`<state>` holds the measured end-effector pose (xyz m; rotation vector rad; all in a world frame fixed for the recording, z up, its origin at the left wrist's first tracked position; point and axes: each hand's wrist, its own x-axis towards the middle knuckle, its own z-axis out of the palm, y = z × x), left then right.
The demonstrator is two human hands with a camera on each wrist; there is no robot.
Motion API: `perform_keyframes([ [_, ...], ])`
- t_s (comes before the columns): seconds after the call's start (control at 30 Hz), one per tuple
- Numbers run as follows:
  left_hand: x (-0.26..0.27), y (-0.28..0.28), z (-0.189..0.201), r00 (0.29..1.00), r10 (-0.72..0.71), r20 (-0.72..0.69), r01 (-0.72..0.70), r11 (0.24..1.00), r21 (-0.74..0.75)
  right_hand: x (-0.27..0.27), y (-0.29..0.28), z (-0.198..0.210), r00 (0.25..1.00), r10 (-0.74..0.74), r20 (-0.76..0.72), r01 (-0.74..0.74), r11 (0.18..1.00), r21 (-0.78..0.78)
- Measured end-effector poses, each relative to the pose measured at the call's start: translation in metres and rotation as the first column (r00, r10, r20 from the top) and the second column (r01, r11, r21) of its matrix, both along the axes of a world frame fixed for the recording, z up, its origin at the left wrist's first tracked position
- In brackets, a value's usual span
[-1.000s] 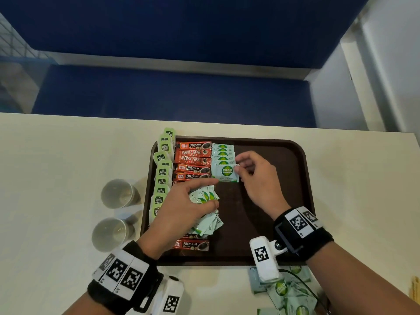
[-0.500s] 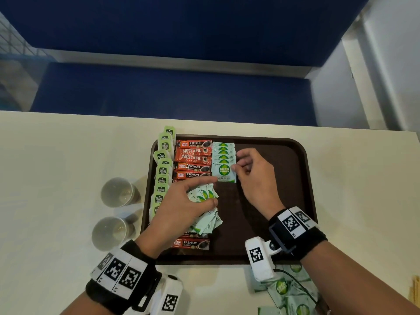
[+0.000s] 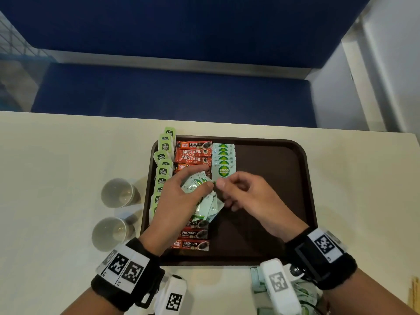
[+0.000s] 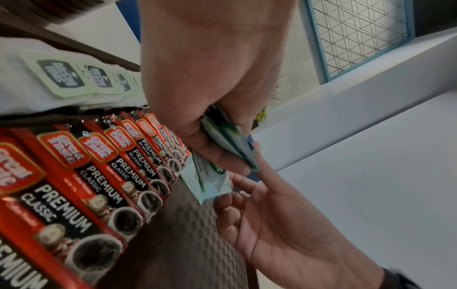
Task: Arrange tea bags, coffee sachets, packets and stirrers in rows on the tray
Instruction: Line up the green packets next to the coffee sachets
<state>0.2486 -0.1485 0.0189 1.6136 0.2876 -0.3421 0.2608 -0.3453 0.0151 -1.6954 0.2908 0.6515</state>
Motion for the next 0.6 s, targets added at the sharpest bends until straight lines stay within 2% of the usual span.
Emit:
perform_keyframes([
  [0.07, 0.002, -0.002, 0.001, 0.999, 0.022, 0.04, -0.023, 1.0, 0.002, -0.004, -0.001, 0.007, 0.992, 0.068, -0.102, -0.053, 0.988, 0.144],
  [0.17, 0.001, -0.004, -0.001, 0.995, 0.06, 0.074, -0.06, 0.998, -0.004, -0.001, -0.007, 0.009, 0.985, 0.026, -0.173, 0.024, 0.96, 0.279],
  [0.23, 0.002, -0.005, -0.003, 0.992, 0.121, 0.037, -0.117, 0.989, -0.094, 0.001, -0.011, 0.006, 0.967, 0.003, -0.256, 0.099, 0.918, 0.385],
  [0.3, 0.004, -0.007, -0.001, 0.983, 0.179, -0.038, -0.183, 0.953, -0.242, 0.0, -0.012, 0.002, 0.953, 0.025, -0.302, 0.113, 0.896, 0.43],
  [0.4, 0.007, -0.006, 0.0, 0.984, 0.173, -0.039, -0.177, 0.94, -0.292, -0.004, -0.011, -0.001, 0.962, 0.058, -0.266, 0.051, 0.921, 0.386],
  [0.47, 0.008, -0.005, -0.001, 0.984, 0.179, -0.006, -0.174, 0.947, -0.272, -0.003, -0.013, 0.0, 0.98, -0.003, -0.201, 0.061, 0.957, 0.283],
  [0.6, 0.008, 0.004, -0.008, 0.968, 0.235, 0.088, -0.227, 0.969, -0.094, 0.003, -0.025, 0.001, 0.984, -0.18, -0.003, 0.18, 0.983, 0.025],
])
